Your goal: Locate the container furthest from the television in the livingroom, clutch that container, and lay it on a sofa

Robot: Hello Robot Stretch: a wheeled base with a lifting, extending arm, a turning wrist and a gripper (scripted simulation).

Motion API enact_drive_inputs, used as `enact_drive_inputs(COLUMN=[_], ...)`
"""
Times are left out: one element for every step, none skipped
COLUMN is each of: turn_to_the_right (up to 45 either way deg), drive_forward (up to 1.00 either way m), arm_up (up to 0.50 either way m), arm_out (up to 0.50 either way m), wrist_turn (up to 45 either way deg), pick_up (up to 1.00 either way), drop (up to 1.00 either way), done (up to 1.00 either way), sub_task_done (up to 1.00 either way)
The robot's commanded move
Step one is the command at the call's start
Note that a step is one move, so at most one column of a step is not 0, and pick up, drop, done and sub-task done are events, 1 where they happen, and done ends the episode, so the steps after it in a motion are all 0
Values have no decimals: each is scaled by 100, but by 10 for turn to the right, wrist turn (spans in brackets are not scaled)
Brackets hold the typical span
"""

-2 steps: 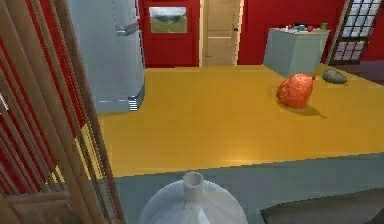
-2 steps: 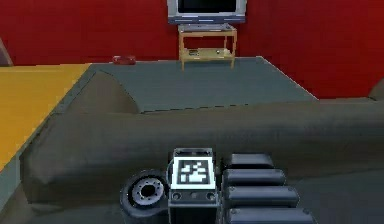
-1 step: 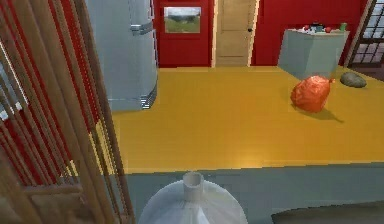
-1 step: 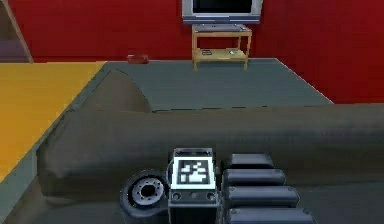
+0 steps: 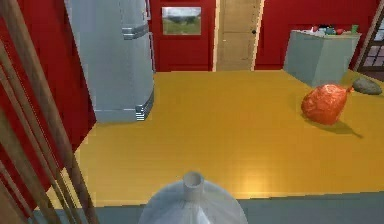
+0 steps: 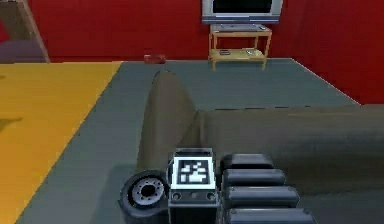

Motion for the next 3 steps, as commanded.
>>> enact_drive_inputs(turn_to_the_right=[270, 0, 30], drive_forward=[0, 50, 0], arm_up=[0, 0, 0], arm_out=[0, 0, 0], wrist_turn=[0, 0, 0], pick_up=[0, 0, 0], drop=[0, 0, 0], done=[0, 0, 0], sub_task_done=[0, 0, 0])
